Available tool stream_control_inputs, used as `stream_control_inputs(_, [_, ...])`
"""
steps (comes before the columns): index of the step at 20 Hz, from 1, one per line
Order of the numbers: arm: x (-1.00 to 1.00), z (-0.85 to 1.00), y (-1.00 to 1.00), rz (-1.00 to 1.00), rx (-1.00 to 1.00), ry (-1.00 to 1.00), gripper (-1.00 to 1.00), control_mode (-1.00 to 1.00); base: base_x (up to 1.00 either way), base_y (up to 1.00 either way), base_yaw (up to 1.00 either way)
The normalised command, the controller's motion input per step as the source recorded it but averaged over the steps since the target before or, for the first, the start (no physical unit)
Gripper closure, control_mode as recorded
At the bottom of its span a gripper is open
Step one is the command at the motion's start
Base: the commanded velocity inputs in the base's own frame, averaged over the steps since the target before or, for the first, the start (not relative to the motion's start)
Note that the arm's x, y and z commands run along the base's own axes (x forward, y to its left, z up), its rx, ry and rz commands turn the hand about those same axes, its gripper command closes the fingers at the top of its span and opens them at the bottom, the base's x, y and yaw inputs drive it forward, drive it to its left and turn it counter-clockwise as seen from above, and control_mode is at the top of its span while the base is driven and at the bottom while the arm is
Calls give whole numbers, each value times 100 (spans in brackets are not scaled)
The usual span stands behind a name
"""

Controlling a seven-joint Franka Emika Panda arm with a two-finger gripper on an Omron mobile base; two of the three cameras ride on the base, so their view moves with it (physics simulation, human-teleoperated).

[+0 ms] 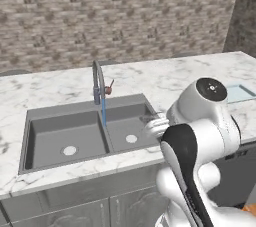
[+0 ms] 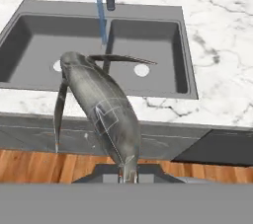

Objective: Take the fish out of the fridge, briefly rinse it in the sink, and place it on the tray next to the sink.

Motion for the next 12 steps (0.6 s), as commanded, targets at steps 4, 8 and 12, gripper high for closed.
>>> stream_control_inputs(4, [-72,51,-34,-24,-13,-43,100,100,-25,-17,-6])
stream_control_inputs(8, [0,0,0,0,0,0,100,100,-59,-96,-21])
stream_control_inputs(12, [0,0,0,0,0,0,100,100,1,-100,-16])
